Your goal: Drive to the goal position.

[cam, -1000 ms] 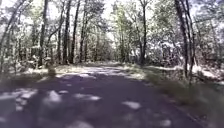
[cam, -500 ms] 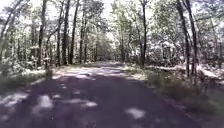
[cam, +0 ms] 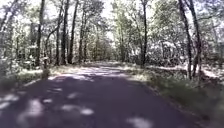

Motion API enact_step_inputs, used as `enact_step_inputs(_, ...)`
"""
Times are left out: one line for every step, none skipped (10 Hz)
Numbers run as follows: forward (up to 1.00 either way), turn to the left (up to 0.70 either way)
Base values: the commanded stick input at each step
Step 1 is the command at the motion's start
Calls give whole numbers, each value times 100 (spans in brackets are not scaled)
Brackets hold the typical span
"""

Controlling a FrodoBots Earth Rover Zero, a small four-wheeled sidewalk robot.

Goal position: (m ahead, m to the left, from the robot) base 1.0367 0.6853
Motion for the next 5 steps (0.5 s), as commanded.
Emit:
enact_step_inputs(45, 0)
enact_step_inputs(45, 0)
enact_step_inputs(45, 0)
enact_step_inputs(45, 0)
enact_step_inputs(45, 0)
